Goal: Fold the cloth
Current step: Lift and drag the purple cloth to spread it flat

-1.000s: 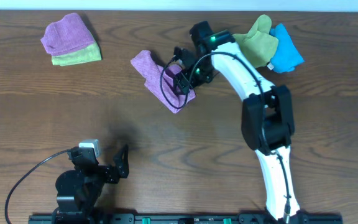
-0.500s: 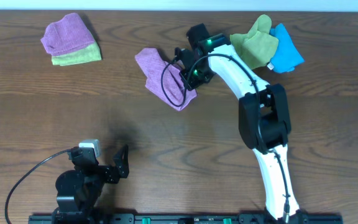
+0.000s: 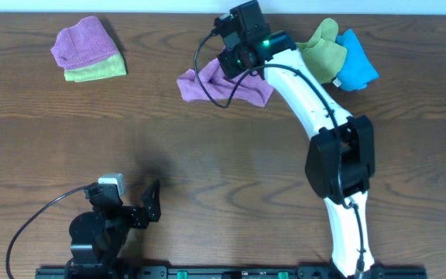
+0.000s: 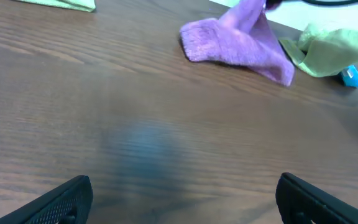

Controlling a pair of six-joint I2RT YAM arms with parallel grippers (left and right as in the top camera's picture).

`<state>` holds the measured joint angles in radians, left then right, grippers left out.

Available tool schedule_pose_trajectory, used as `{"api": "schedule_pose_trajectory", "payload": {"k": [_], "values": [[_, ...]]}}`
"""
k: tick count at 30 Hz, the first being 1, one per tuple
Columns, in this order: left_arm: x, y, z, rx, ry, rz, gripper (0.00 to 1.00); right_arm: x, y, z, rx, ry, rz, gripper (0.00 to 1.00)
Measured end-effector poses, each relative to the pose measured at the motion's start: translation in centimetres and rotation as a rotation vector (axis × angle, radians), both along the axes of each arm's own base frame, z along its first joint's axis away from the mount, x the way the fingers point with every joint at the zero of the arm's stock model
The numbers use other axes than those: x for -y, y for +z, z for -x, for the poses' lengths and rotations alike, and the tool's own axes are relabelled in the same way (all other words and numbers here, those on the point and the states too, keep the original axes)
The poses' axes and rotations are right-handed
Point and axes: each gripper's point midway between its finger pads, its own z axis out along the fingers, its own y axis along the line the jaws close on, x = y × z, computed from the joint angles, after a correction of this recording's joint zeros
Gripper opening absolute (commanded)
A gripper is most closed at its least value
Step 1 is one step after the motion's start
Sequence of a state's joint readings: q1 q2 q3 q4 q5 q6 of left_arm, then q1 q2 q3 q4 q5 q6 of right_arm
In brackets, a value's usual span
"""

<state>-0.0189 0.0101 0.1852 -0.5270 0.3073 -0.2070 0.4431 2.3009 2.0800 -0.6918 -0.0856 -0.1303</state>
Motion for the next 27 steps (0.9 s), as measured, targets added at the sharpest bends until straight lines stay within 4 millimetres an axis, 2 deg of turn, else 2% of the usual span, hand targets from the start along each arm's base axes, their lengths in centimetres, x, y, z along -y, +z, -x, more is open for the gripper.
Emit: {"api": "schedule_pose_trajectory", "payload": {"k": [5, 7, 12, 14, 22, 27], "values": [[0.0, 0.0, 0.0, 0.0, 0.0, 0.0, 0.95, -1.2, 1.2, -0.3, 0.05, 0.0, 0.003, 0.01], [0.0, 0.0, 0.0, 0.0, 0.0, 0.0, 0.95, -1.8, 2.4, -0.5, 0.073, 0.005, -0.006, 0.01], [0.0, 0.0, 0.0, 0.0, 0.0, 0.0, 0.95, -3.3, 7.6, -1.9, 0.194, 0.009, -0.071, 0.01], [0.0, 0.0, 0.0, 0.0, 0.0, 0.0, 0.96, -3.6, 9.0, -2.4, 0.233, 0.008, -0.092, 0.01], [0.0, 0.0, 0.0, 0.0, 0.0, 0.0, 0.95, -3.8, 9.2, -2.5, 0.24, 0.005, -0.1, 0.01], [0.0, 0.0, 0.0, 0.0, 0.0, 0.0, 0.95, -5.4, 9.2, -1.7, 0.238, 0.028, -0.105, 0.01]]}}
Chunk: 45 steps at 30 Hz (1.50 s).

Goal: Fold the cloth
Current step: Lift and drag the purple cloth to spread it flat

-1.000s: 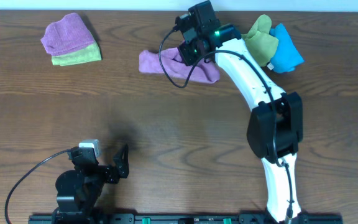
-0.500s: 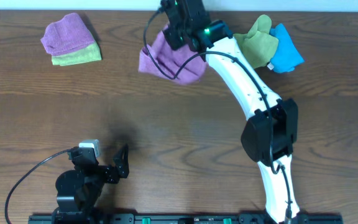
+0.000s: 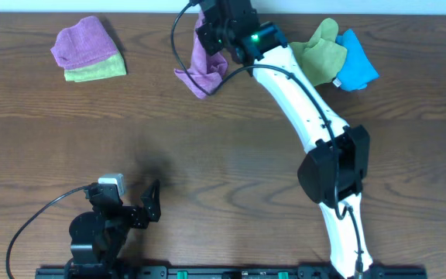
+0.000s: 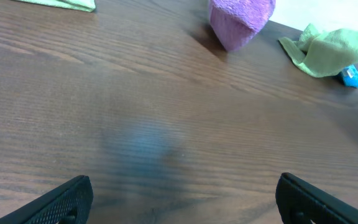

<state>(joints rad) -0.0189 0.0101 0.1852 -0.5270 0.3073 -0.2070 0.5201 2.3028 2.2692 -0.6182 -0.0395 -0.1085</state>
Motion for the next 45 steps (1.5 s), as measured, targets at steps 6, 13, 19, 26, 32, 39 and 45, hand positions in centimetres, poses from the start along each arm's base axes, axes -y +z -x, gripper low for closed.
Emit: {"api": "schedule_pose_trajectory", "payload": {"k": [6, 13, 19, 26, 32, 39, 45], "values": [[0.0, 0.0, 0.0, 0.0, 0.0, 0.0, 0.95, -2.1, -0.2, 1.5, -0.018, 0.051, -0.003, 0.01], [0.0, 0.0, 0.0, 0.0, 0.0, 0.0, 0.96, -5.3, -1.1, 5.0, -0.104, 0.181, -0.036, 0.01], [0.0, 0.0, 0.0, 0.0, 0.0, 0.0, 0.95, -8.5, -0.7, 7.5, -0.129, 0.281, -0.084, 0.75], [0.0, 0.0, 0.0, 0.0, 0.0, 0.0, 0.95, -9.8, -0.9, 9.2, -0.19, 0.298, -0.127, 0.92], [0.0, 0.0, 0.0, 0.0, 0.003, 0.006, 0.95, -7.3, -3.6, 10.8, -0.374, 0.221, -0.086, 0.89], [-0.2, 0.5, 0.1, -0.026, 0.048, 0.079, 0.96, -4.0, -4.8, 10.1, -0.481, 0.096, -0.089, 0.88], [-0.9, 3.6, 1.0, -0.141, 0.125, 0.116, 0.96, -5.1, -7.0, 10.8, -0.539, 0.067, -0.083, 0.87]]}}
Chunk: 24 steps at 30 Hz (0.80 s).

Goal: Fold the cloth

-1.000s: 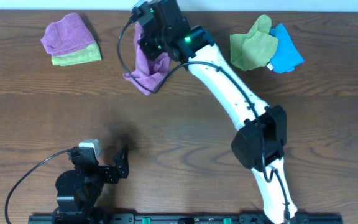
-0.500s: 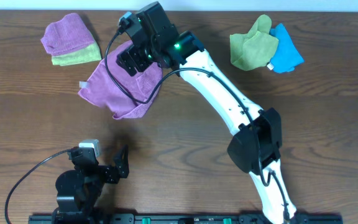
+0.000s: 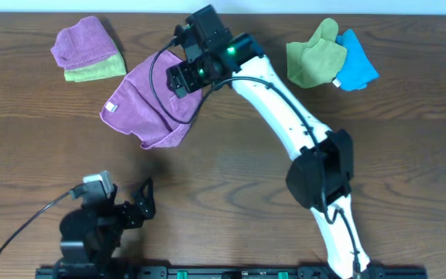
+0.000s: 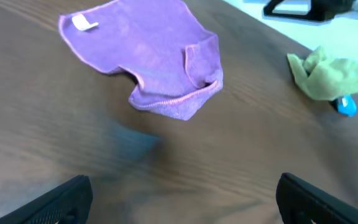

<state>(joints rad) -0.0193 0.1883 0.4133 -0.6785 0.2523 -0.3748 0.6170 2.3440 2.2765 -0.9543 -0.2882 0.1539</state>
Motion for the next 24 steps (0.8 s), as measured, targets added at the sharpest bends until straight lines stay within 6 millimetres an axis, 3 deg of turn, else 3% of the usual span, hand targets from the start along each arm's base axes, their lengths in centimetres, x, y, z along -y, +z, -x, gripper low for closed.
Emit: {"api": "schedule_pose_trajectory", "payload": {"k": [6, 13, 17, 24], "values": [[-0.7, 3.0, -0.3, -0.231, 0.047, -0.014, 0.96, -0.9, -4.6, 1.6, -0.1, -0.021, 0.069, 0.86], [-0.6, 7.7, -3.6, -0.361, 0.045, -0.02, 0.95, -0.7, -5.3, 0.9, -0.094, -0.078, 0.085, 0.83], [0.4, 8.3, -4.6, -0.369, 0.0, 0.02, 0.95, -0.8, -5.6, 0.5, -0.092, -0.109, 0.082, 0.82], [1.3, 8.3, -4.6, -0.373, -0.038, 0.053, 0.95, -2.0, -9.1, 0.9, -0.123, -0.118, 0.103, 0.8]]}}
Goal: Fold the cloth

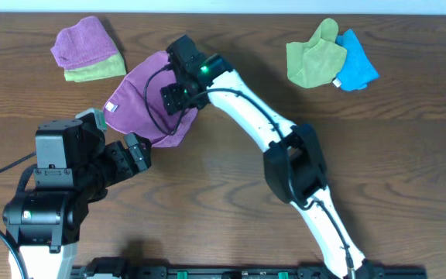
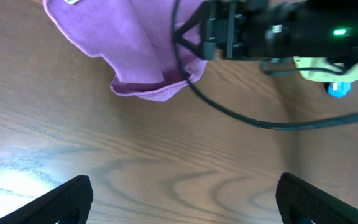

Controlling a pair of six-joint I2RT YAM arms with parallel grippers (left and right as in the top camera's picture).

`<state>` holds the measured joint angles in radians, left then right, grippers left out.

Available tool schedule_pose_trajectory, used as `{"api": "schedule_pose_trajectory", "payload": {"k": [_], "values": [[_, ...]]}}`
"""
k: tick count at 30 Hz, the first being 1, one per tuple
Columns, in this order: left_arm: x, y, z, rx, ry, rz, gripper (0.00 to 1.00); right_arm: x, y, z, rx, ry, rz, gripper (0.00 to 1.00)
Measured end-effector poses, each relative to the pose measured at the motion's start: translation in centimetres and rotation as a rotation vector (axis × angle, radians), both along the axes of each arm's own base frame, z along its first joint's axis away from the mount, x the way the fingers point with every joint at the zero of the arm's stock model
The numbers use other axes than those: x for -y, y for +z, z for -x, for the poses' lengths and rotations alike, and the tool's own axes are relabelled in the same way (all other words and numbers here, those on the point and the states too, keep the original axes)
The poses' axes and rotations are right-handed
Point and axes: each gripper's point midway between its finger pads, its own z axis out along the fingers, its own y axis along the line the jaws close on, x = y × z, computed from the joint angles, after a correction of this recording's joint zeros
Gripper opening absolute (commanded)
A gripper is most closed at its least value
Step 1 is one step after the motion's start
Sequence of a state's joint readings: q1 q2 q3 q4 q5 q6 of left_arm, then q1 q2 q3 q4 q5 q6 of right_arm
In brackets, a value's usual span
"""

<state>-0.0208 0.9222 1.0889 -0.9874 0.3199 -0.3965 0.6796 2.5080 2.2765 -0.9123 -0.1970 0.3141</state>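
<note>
The purple cloth lies spread out left of centre, with a white tag at its left corner and its near right corner doubled over. My right gripper is down at the cloth's right edge; its black body hides the fingertips, so its hold is unclear. Just in front of the cloth's near edge is my left gripper. It stands open over bare wood, its fingers wide apart.
A folded purple cloth on a folded green one sits at the back left. A crumpled green cloth and a blue one lie at the back right. The right arm reaches diagonally across the table's middle.
My left arm has come forward from the front edge to just before the cloth. My right gripper has shifted a little nearer along the cloth's right edge. The cloth lies about where it was.
First my right gripper held the purple cloth bunched at the back middle, beside the green one. Then the cloth hung from it further left. Later it lay spread out left of centre. The left arm stayed at the front edge, and now it stands by the cloth.
</note>
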Motion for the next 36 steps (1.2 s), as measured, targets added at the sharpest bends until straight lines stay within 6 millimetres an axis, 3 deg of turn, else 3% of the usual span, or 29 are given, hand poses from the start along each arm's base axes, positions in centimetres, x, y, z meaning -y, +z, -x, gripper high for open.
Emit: {"api": "schedule_pose_trajectory", "payload": {"k": [9, 15, 27, 36], "values": [[0.4, 0.1, 0.1, -0.001, -0.012, 0.019, 0.96, -1.1, -1.4, 0.3, 0.004, -0.005, 0.007, 0.74], [0.4, 0.1, 0.1, -0.002, -0.014, 0.023, 0.95, -1.0, -2.6, -0.7, 0.038, -0.028, 0.028, 0.72], [0.6, 0.1, 0.1, -0.002, -0.02, 0.031, 0.95, -1.3, -2.7, -2.4, 0.105, -0.061, 0.019, 0.63], [0.6, 0.1, 0.1, -0.002, -0.02, 0.032, 0.95, -1.2, -2.9, -2.6, 0.111, -0.07, 0.028, 0.56]]}}
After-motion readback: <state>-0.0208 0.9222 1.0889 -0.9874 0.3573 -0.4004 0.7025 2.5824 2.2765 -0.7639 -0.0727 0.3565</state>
